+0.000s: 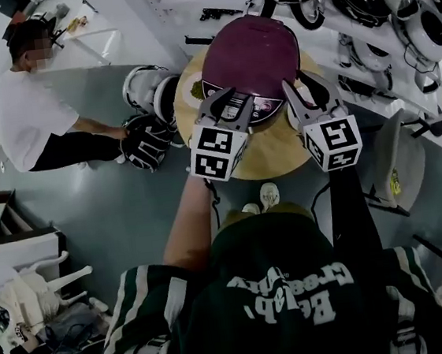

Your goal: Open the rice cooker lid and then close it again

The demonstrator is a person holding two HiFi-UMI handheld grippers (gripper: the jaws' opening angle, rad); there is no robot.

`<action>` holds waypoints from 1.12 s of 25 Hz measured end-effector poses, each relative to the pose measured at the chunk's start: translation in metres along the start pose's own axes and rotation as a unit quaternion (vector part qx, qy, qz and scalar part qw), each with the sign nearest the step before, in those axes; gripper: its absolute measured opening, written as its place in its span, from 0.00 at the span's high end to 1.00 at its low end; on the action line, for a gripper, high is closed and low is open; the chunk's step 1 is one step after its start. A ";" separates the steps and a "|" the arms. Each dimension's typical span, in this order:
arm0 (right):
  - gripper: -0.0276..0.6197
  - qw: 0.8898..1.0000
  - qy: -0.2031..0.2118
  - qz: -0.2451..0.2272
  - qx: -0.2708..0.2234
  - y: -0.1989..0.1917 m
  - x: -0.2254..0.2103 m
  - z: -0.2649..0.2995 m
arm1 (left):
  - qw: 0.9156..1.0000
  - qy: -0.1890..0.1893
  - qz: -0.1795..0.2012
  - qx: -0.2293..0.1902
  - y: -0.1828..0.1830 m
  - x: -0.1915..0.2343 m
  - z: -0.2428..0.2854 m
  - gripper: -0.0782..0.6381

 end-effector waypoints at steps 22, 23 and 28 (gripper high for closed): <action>0.75 1.000 0.015 0.005 0.001 -0.023 -0.046 0.022 | 0.990 0.004 -0.030 0.135 -0.060 0.001 0.059 0.69; 0.75 1.000 0.015 0.005 0.001 -0.023 -0.047 0.022 | 0.990 0.007 -0.033 0.133 -0.060 0.000 0.059 0.69; 0.74 1.000 0.013 0.001 -0.002 -0.020 -0.046 0.020 | 0.992 0.020 -0.028 0.122 -0.061 0.001 0.057 0.68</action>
Point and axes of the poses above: the fingertips, and each gripper's own axes: z forward along the fingers, x to its left, y out of its top, the point moved 2 cm from there along -z, backward along the fingers, and after that the axes turned 2 degrees about -y, right-handed, at the moved point
